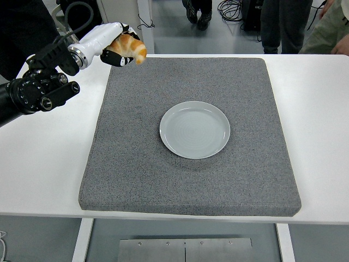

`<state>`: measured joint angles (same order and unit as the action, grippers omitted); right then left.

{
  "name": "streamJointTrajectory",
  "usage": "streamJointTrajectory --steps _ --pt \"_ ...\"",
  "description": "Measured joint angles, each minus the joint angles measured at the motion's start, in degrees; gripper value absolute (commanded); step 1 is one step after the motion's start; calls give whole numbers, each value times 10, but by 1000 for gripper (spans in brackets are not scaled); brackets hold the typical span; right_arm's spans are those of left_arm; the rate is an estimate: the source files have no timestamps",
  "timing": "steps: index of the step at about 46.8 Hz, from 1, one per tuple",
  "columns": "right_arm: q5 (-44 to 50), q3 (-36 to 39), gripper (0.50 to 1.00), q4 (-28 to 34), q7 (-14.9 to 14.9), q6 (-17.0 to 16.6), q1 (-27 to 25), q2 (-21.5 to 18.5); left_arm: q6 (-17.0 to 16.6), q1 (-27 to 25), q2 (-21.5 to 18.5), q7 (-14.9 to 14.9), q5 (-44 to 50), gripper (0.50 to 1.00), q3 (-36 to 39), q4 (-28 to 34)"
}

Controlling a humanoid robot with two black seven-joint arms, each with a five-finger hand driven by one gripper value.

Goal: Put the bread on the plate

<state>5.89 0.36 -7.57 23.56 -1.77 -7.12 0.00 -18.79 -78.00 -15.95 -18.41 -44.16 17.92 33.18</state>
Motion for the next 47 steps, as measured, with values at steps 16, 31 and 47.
streamJointTrajectory --steps 16,31,47 --pt "0 0 1000 0 0 0 0 0 14 -66 -6 2 1 500 15 -1" --pt "0 0 1000 0 0 0 0 0 23 -93 -5 5 2 500 15 0" --pt "0 0 1000 0 0 0 0 0 22 -86 6 6 5 500 13 0"
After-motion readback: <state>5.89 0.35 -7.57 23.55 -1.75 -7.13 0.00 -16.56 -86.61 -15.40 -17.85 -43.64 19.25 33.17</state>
